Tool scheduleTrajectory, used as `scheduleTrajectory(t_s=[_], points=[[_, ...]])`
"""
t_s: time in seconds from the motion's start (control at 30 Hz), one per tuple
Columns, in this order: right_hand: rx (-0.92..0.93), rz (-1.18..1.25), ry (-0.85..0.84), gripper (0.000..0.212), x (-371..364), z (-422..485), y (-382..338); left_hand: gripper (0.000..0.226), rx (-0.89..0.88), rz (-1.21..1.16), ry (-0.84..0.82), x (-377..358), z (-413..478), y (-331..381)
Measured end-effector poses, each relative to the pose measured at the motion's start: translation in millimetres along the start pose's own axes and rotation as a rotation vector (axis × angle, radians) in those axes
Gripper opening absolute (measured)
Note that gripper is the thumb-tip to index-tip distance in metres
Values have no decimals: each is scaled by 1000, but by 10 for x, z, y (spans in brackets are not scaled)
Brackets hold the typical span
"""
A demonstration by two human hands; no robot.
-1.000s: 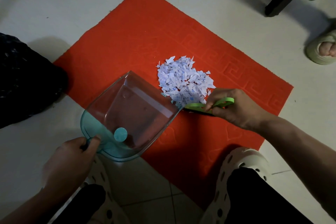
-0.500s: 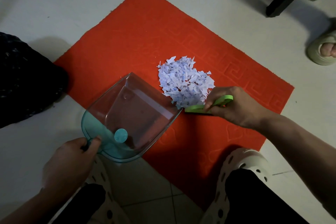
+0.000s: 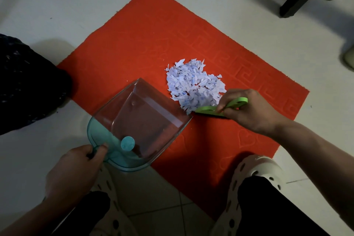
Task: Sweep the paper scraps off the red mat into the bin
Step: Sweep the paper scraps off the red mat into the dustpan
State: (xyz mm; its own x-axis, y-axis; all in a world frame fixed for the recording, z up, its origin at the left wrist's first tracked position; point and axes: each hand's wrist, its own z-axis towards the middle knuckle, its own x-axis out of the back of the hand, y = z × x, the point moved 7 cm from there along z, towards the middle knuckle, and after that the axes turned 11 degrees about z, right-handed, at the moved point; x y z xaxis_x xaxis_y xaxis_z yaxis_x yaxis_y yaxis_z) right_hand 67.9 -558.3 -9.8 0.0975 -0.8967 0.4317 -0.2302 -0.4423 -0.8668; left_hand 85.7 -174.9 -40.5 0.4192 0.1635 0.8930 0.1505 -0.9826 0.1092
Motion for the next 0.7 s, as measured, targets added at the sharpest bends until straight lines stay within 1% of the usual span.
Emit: scheduleTrajectory(t_s=[0.07,0.2,0.27,0.33,0.43,0.53,0.6,0.7], points=[[-25,23,105,12,73,-34,3,53,-10,6,-2,-3,7,0],[-102,110,399,18,288,-102,71,54,-24,-2,-13,-9,10,22],[-105,83,516,17,381,-119,115,55,-18,2,-9,-3,8,29],[-128,15,580,16,445,-128,182,56,-15,16,-7,6,2,31],[-176,-79,591,18,469,-122,295,56,-48,54,4,24,-13,62],[-244,-118,593,18,449,-70,462,52,-98,96,-20,-2,-24,126],[-283,-132,565,20,390,-12,540,52,-114,119,-36,-34,-11,146],[-279,-111,501,17,219,102,513,53,-107,132,-59,-89,18,121]])
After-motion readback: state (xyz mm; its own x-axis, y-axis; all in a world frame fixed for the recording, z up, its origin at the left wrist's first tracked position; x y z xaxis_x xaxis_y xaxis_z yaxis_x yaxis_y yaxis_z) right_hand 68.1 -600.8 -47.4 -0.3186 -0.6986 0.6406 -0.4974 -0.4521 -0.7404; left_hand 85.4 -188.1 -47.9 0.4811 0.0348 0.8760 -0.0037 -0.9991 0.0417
